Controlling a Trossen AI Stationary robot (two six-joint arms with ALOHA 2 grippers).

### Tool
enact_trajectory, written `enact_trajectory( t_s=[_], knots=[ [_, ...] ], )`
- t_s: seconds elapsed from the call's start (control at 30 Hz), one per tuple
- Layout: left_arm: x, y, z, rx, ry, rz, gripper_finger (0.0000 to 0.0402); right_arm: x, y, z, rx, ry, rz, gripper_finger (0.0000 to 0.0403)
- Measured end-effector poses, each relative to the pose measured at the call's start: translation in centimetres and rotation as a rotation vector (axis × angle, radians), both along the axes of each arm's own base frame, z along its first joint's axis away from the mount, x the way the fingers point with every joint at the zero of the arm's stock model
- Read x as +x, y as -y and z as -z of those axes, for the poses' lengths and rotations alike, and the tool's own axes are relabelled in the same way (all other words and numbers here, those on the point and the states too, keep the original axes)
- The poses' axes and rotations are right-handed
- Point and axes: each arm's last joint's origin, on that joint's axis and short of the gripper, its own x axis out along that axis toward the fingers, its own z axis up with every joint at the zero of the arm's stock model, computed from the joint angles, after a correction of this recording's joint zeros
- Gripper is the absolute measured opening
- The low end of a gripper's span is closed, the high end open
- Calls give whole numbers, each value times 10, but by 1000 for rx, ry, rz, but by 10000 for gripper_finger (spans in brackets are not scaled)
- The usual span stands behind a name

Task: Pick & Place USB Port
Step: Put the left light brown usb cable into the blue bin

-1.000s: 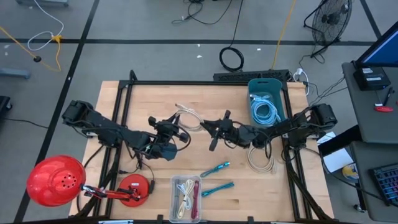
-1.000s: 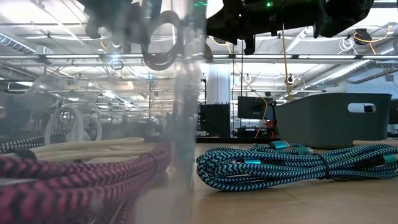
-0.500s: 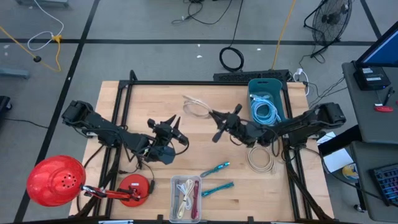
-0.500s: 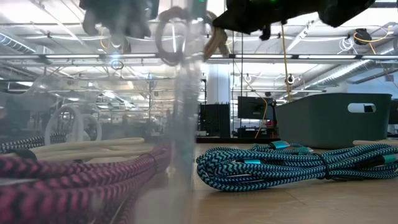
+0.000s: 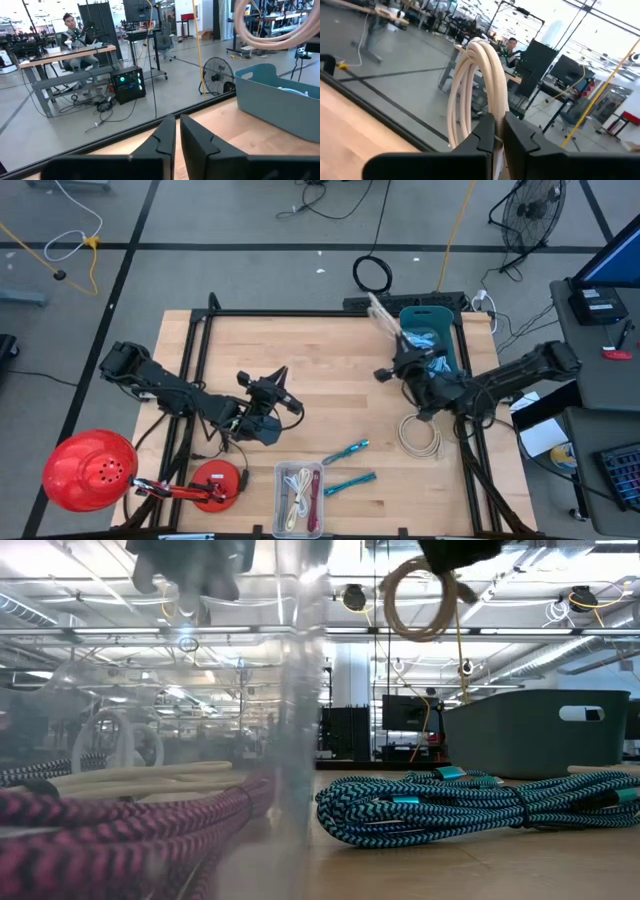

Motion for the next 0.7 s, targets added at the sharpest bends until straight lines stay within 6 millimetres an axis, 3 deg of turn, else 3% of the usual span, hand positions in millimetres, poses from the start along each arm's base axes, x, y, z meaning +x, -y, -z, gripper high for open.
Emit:
enact_trajectory(
  t_s=[0.2, 0.4, 0.53, 0.7],
  knots=[
    [0, 0, 0, -1, 0, 2, 3, -26, 14, 23, 31, 68, 69, 9],
    [0, 0, 0, -4, -1, 6, 22, -61, 59, 55, 44, 178, 277, 9],
    [0, 0, 0, -9, -3, 13, 25, -85, 82, 55, 18, 263, 336, 9],
    [1, -2, 0, -6, -11, 8, 26, -97, 90, 36, -54, 291, 239, 9]
  ],
)
